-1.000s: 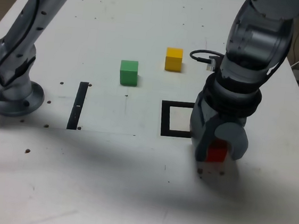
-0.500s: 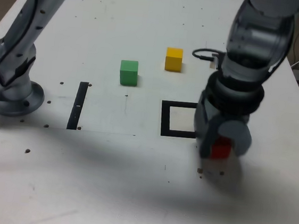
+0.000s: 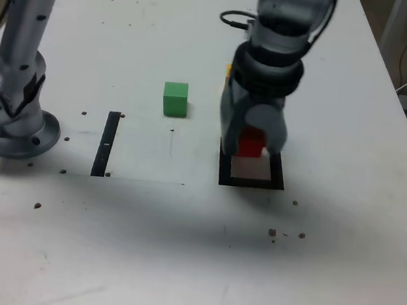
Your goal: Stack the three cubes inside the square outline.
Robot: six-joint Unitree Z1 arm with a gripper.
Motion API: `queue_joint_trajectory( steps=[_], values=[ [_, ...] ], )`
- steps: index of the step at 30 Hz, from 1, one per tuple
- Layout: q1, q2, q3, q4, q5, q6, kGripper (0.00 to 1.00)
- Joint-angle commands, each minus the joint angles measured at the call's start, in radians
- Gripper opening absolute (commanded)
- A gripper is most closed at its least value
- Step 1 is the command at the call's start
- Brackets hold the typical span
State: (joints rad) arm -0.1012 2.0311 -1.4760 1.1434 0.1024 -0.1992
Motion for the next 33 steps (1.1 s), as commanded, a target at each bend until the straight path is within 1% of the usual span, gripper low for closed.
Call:
queue_joint_trajectory(
  steps=[1, 5, 11, 14, 21, 29, 31, 33],
  values=[
    [0.012, -0.006, 0.026, -0.031, 0.001, 0.014, 0.28],
    [0.032, -0.008, 0.064, -0.081, -0.006, 0.039, 0.28],
    [0.035, -0.017, 0.066, -0.083, -0.056, 0.062, 0.28],
    [0.034, -0.021, 0.063, -0.082, -0.073, 0.07, 0.28],
    [0.026, -0.02, 0.055, -0.085, -0.084, 0.077, 0.28],
    [0.026, -0.007, 0.061, -0.113, -0.092, 0.081, 0.28],
    [0.026, -0.006, 0.064, -0.115, -0.094, 0.083, 0.3],
    [0.026, -0.007, 0.069, -0.114, -0.097, 0.085, 0.35]
  ],
)
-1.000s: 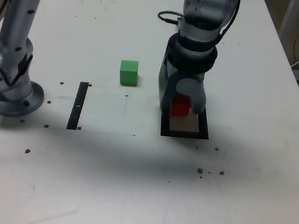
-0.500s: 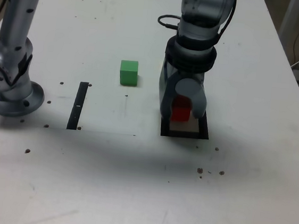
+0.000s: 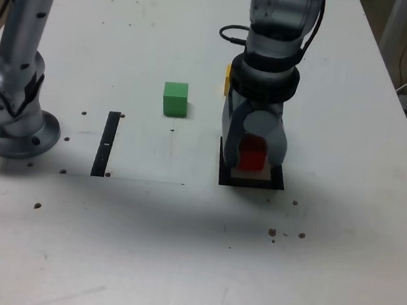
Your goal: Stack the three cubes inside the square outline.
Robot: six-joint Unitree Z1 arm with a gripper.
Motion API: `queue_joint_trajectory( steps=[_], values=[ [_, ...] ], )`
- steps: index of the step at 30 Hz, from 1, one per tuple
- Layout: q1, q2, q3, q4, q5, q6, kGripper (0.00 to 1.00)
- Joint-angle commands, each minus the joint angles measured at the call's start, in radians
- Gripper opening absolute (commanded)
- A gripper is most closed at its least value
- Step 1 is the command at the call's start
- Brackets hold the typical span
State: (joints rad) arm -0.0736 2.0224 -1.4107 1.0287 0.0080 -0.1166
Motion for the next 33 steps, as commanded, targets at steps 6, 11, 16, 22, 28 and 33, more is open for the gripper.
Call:
queue_joint_trajectory(
  steps=[6, 11, 16, 22, 28, 33],
  values=[
    [-0.002, 0.0, 0.016, 0.005, -0.016, 0.003, 0.55],
    [-0.002, 0.001, 0.022, -0.007, -0.02, 0.003, 0.72],
    [-0.002, -0.013, 0.041, -0.025, -0.011, -0.008, 0.87],
    [-0.002, -0.025, 0.056, -0.028, -0.007, -0.02, 0.98],
    [-0.002, -0.026, 0.062, -0.027, -0.01, -0.02, 1.0],
    [-0.002, -0.043, 0.062, -0.016, -0.008, -0.023, 1.0]
  ],
)
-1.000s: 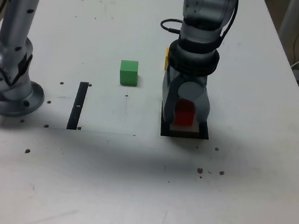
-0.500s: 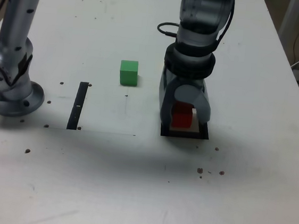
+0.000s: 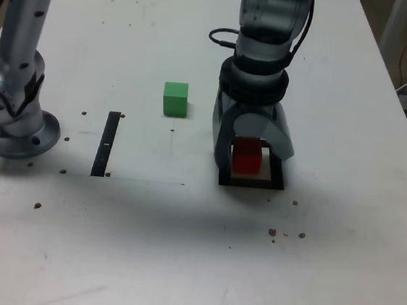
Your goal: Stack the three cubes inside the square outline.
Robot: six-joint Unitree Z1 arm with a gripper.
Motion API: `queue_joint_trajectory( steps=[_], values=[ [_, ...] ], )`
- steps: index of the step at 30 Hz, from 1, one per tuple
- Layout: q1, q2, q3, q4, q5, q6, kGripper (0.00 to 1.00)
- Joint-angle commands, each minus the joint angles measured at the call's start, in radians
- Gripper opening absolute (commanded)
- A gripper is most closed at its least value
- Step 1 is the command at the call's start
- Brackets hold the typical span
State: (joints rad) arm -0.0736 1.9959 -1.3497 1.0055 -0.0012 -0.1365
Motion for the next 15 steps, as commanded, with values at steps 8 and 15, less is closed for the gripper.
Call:
queue_joint_trajectory(
  steps=[8, 15],
  values=[
    [0.012, -0.102, -0.015, 0.098, 0.059, 0.004, 1.0],
    [0.136, -0.119, -0.132, 0.228, 0.156, 0.201, 1.0]
  ],
)
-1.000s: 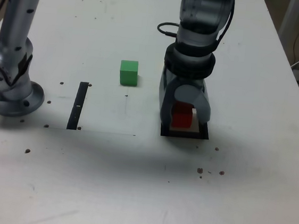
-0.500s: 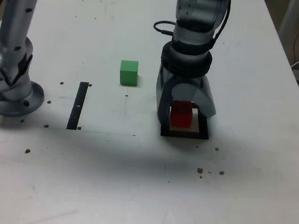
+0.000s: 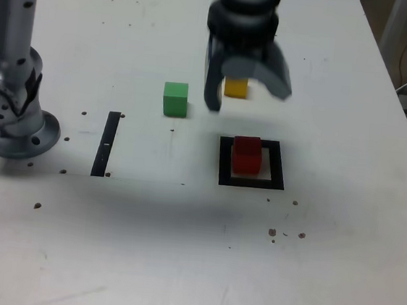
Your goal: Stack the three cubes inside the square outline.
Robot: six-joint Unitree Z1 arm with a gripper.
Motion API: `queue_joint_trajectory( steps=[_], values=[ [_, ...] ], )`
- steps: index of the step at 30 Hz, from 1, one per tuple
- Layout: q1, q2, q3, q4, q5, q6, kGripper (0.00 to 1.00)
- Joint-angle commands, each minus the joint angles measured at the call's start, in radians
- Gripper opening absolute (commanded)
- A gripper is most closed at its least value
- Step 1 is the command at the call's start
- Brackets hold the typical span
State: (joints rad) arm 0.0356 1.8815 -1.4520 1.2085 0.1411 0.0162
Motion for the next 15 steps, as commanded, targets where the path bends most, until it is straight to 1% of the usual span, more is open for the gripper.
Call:
queue_joint_trajectory(
  steps=[1, 4, 7, 11, 15],
  values=[
    [0.045, -0.004, -0.05, 0.041, 0.024, 0.082, 1.0],
    [0.098, 0.001, -0.109, 0.073, 0.052, 0.162, 1.0],
    [0.155, 0.017, -0.156, 0.086, 0.073, 0.219, 1.0],
    [0.239, 0.049, -0.197, 0.088, 0.077, 0.28, 1.0],
    [0.302, 0.076, -0.211, 0.088, 0.077, 0.317, 0.99]
  ],
)
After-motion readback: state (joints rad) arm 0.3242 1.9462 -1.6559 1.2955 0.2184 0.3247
